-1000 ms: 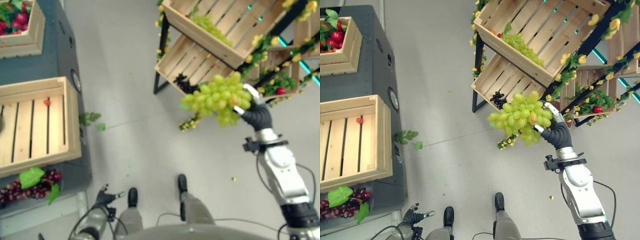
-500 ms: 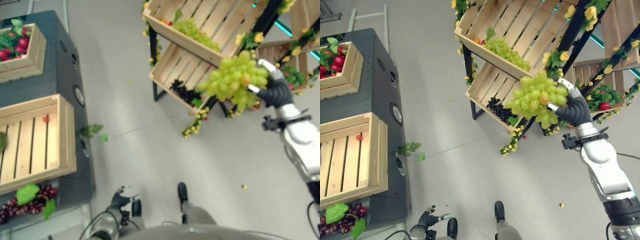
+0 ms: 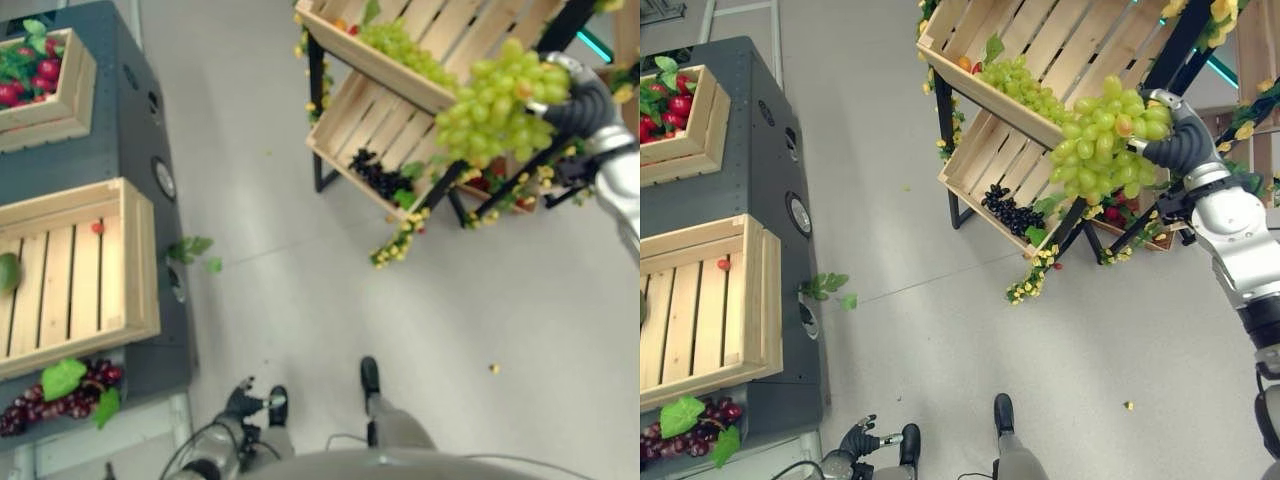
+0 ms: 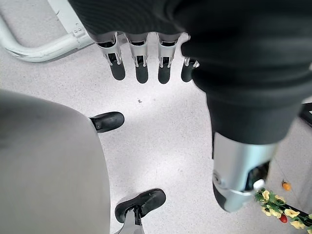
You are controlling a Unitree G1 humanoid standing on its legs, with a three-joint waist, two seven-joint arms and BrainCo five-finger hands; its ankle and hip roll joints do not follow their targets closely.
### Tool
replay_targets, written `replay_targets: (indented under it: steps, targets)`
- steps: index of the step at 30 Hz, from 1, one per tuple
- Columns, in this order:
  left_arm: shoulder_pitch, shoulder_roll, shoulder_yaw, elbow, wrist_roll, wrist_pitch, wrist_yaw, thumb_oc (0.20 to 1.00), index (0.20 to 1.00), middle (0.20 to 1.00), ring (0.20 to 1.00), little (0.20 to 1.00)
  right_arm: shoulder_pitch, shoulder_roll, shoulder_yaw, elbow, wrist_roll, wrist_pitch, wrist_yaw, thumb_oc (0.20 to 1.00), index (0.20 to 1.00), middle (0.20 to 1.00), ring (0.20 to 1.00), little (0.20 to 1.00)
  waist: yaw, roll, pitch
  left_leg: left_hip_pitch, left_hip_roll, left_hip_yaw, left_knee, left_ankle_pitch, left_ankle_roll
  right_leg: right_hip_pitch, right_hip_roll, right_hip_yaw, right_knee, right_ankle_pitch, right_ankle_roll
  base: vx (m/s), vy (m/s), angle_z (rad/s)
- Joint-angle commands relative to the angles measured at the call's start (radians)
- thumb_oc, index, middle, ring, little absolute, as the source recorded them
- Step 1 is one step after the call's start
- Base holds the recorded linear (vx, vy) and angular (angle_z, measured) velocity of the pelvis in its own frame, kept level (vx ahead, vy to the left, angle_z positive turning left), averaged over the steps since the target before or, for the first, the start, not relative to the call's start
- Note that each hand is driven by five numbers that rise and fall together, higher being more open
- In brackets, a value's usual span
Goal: Pick up the fruits from the basket on one side to the basket on the other side
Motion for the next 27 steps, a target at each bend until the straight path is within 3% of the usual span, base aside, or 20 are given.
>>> replay_targets:
  steps: [1, 13, 21, 27]
  targets:
    - [-0.035, 0.011, -0.083, 0.056, -0.017, -0.004, 0.005, 1.0, 1.0, 1.0, 1.0, 1.0, -0.143, 0.052, -0.029, -0.062, 0.062, -0.055, -0.037, 0.2, 0.2, 0.2, 0.2, 0.2, 0.046, -0.024, -0.025, -0.047, -0.052, -0.007, 0.027, -0.022, 0.012, 0.009, 0.037, -0.003, 0.02, -0.138, 0.046, 0.0, 0.0, 0.0]
    - [-0.042, 0.003, -0.114, 0.074, -0.007, 0.004, 0.01, 1.0, 1.0, 1.0, 1.0, 1.0, -0.305, 0.217, 0.057, -0.047, 0.063, -0.053, -0.072, 0.2, 0.2, 0.2, 0.2, 0.2, 0.076, -0.035, -0.028, -0.053, -0.057, -0.019, 0.024, -0.023, 0.021, 0.013, 0.034, -0.01, 0.016, -0.133, 0.043, 0.0, 0.002, 0.01]
    - [-0.05, 0.014, -0.144, 0.079, 0.01, 0.005, 0.008, 1.0, 1.0, 1.0, 1.0, 1.0, -0.482, 0.234, 0.156, 0.07, 0.069, -0.045, -0.094, 0.2, 0.2, 0.2, 0.2, 0.2, 0.089, -0.049, -0.025, -0.059, -0.061, -0.025, 0.024, -0.022, 0.021, 0.01, 0.031, -0.015, 0.017, -0.129, 0.043, 0.0, 0.0, 0.0]
    - [-0.041, 0.024, -0.153, 0.084, -0.008, 0.003, -0.003, 1.0, 1.0, 1.0, 1.0, 1.0, -0.638, 0.187, 0.248, 0.198, 0.092, -0.038, -0.098, 0.2, 0.2, 0.2, 0.2, 0.2, 0.095, -0.057, -0.024, -0.065, -0.061, -0.03, 0.02, -0.016, 0.017, 0.007, 0.029, -0.021, 0.017, -0.128, 0.043, 0.01, 0.007, 0.05]
